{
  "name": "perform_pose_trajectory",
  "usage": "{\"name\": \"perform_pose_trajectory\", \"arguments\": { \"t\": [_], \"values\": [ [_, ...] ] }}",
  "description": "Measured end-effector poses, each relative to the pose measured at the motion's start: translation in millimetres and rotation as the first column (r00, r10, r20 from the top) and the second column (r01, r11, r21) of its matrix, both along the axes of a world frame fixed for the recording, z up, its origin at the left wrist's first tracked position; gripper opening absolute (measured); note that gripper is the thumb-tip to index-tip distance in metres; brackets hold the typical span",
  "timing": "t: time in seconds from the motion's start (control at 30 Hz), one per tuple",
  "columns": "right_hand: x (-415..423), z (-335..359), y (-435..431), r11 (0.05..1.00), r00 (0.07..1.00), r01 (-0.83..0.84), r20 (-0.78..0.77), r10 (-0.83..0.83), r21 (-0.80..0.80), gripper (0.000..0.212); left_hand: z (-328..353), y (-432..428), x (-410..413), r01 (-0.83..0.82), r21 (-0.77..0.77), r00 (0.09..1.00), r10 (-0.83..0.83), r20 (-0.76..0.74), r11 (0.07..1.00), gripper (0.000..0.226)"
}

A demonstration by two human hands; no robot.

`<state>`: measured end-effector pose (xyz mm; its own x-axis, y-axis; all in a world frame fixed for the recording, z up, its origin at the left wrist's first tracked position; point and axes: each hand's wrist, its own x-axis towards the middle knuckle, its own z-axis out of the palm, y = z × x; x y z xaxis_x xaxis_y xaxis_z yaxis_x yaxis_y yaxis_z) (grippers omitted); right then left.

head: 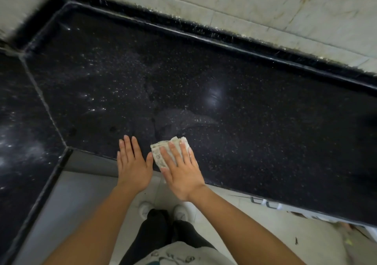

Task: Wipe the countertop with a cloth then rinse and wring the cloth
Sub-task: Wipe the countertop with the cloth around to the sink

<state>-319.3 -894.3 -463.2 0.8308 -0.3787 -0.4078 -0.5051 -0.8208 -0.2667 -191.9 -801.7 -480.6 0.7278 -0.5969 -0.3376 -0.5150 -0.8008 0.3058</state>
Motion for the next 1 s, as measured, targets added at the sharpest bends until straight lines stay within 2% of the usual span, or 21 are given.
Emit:
{"name": "perform_pose_trajectory", "arguments": {
  "t": [0.07, 0.13, 0.33, 0.5, 0.63, 0.7, 0.83, 0.93, 1.0],
  "values": [
    [-8, 2, -13, 0.996, 0.996, -0.085, -0.009, 0.085, -0.04, 0.054, 2, 1, -1, -0.002, -0.009, 1.0, 0.002, 0.0, 1.0, 0.072],
    [-19, 3, -33, 0.992, 0.996, -0.091, -0.022, 0.089, -0.084, 0.051, 4, 0, -1, -0.002, -0.013, 1.0, 0.002, -0.005, 1.0, 0.072],
    [-28, -1, -123, 0.958, 0.965, 0.26, -0.018, -0.263, -0.118, 0.055, 3, 1, -2, -0.015, -0.015, 1.0, 0.015, -0.011, 1.0, 0.079],
    [-1, -1, -178, 0.873, 0.874, 0.479, -0.044, -0.484, -0.089, 0.056, 4, 1, 0, -0.013, -0.016, 0.998, 0.012, -0.057, 1.0, 0.084],
    [30, 1, -184, 0.801, 0.797, 0.595, -0.084, -0.598, -0.062, 0.059, 7, -1, 1, 0.003, 0.014, 0.998, -0.002, -0.07, 1.0, 0.093],
    [40, 1, -167, 0.851, 0.847, 0.52, -0.09, -0.524, -0.071, 0.059, 8, -1, 1, 0.008, 0.026, 0.997, -0.006, -0.08, 1.0, 0.096],
    [42, 0, -108, 0.983, 0.983, 0.165, -0.07, -0.171, -0.082, 0.06, 7, 0, 2, 0.008, 0.014, 0.996, -0.007, -0.091, 1.0, 0.092],
    [25, 3, -74, 0.994, 0.994, -0.085, -0.081, 0.079, -0.062, 0.06, 8, -1, 2, 0.005, 0.017, 0.996, -0.003, -0.09, 1.0, 0.084],
    [2, 2, -62, 0.973, 0.979, -0.204, -0.051, 0.199, -0.109, 0.061, 9, -1, 2, 0.004, 0.022, 0.995, -0.002, -0.096, 1.0, 0.084]
  ]
}}
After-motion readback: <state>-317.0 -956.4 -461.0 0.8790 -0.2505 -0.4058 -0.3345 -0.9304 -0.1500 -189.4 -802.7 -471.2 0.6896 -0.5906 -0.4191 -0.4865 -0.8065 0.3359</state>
